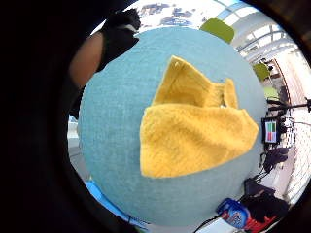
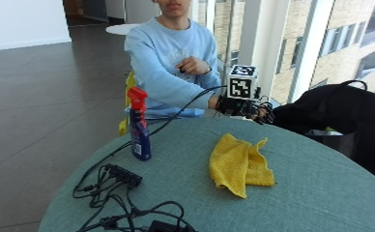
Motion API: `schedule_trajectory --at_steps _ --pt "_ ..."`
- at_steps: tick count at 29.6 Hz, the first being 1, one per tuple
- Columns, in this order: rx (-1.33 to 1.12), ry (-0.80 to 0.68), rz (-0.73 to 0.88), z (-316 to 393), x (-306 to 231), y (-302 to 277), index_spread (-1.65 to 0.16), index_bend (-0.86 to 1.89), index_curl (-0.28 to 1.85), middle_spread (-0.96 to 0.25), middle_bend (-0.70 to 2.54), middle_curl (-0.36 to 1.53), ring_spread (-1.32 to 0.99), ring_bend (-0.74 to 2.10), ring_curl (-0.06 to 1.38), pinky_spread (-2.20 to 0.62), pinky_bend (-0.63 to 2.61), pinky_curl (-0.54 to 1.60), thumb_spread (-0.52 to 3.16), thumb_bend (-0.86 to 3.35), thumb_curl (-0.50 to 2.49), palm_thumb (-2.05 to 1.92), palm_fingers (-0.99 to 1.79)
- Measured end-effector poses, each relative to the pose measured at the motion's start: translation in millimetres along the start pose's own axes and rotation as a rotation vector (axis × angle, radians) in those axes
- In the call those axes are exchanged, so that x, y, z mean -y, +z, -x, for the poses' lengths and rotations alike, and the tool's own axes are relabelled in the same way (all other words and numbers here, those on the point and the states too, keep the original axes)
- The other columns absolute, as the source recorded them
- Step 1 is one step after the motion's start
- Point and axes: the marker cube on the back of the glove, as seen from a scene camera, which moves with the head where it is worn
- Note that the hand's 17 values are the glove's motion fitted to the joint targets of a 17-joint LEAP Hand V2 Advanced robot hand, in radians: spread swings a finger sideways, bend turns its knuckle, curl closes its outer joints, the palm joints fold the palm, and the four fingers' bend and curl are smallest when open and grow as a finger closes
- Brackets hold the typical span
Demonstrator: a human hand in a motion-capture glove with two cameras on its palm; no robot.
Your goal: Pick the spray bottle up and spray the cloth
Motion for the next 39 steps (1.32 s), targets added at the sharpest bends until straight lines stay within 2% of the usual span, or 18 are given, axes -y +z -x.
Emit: schedule_trajectory --at_steps 11,27,33,39 --pt "0.02 -0.006 0.004 -7 -2 5 -0.35 0.2 0.22 -0.1 0.33 0.2 -0.02 0.28 0.18 0.18 0.22 0.17 0.88 0.37 0.21 0.62 0.56" --pt "0.029 0.013 0.006 -18 -18 -5 -0.4 0.17 0.29 -0.1 0.29 0.28 -0.01 0.23 0.22 0.22 0.18 0.23 1.13 0.28 0.29 0.64 0.55" --pt "0.053 0.03 0.006 -18 -52 -16 -0.4 0.19 0.31 -0.1 0.29 0.31 0.0 0.17 0.21 0.22 0.18 0.25 1.16 0.24 0.31 0.64 0.49" --pt "0.054 0.054 0.003 -25 -121 -28 -0.41 0.19 0.33 -0.08 0.29 0.32 0.01 0.16 0.2 0.22 0.19 0.26 1.18 0.2 0.32 0.65 0.48"
